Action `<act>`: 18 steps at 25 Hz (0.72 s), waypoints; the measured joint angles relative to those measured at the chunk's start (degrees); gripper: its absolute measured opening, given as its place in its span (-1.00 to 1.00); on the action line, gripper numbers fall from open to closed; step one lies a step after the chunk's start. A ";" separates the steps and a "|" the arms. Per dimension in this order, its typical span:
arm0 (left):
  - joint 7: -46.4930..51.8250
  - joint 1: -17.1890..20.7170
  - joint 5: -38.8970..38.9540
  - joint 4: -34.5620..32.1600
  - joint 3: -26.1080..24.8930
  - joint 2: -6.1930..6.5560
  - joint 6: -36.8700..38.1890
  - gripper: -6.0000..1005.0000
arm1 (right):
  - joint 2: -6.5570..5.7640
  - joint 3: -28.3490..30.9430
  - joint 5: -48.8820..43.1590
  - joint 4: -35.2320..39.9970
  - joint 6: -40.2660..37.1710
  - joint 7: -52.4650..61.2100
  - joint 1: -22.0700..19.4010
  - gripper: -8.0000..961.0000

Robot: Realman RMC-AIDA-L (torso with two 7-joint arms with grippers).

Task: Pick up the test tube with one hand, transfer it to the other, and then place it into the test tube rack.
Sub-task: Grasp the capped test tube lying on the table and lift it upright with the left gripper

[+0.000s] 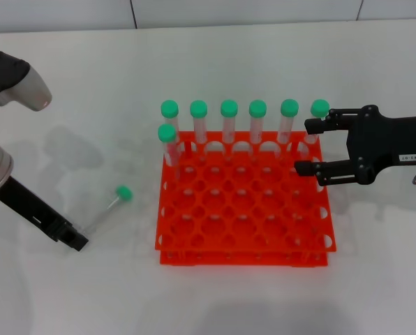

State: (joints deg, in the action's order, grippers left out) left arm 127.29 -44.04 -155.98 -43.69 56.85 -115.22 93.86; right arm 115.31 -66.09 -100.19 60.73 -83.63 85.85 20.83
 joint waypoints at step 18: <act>0.29 -0.22 0.85 -4.40 -4.46 0.30 -1.57 -0.60 | 0.00 0.09 -0.01 0.00 0.61 -0.13 0.00 0.57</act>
State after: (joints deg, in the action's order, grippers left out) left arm 127.58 -44.26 -155.13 -48.09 52.38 -114.92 92.29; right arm 115.31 -66.00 -100.20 60.73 -83.02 85.72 20.83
